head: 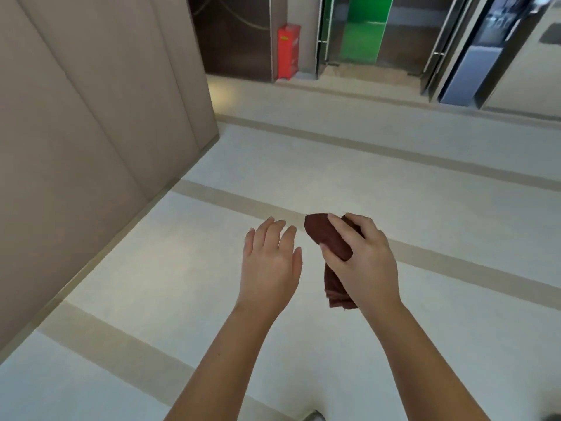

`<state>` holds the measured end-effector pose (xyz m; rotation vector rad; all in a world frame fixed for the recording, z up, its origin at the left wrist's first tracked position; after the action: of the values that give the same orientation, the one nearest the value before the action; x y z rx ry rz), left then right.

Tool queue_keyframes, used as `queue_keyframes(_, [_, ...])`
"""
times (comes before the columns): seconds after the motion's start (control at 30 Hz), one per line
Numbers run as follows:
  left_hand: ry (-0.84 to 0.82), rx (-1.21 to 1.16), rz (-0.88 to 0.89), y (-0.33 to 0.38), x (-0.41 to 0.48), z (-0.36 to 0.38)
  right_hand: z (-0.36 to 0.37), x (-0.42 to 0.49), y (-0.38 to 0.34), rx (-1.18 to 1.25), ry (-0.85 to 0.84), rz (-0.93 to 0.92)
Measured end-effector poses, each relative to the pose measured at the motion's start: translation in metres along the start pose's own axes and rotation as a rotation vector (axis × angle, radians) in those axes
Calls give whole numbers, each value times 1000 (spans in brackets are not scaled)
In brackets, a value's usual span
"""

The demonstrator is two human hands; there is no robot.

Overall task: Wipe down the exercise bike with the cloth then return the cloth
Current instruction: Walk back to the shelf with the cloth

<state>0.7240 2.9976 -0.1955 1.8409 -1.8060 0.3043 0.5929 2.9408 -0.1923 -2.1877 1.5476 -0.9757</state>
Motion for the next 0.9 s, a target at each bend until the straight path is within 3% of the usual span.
queue_keyframes(0.5, [-111, -175, 255, 104, 233, 162, -67, 189, 184, -104, 284, 284])
queue_keyframes(0.67, [-140, -261, 311, 126, 343, 247, -72, 288, 251, -188, 390, 380])
queue_keyframes(0.9, [-134, -337, 416, 148, 504, 327, -72, 436, 311, -260, 410, 407])
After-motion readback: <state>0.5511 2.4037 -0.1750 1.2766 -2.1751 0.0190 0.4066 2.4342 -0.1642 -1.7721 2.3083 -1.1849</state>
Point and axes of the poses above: each hand's wrist, its own x-axis towards the middle knuckle, its own z-axis out of the palm, y = z × x, the point moved 5 cm from there along x, towards the middle knuckle, and after that the axes turned 6 degrees about z, right-handed, at the moved point
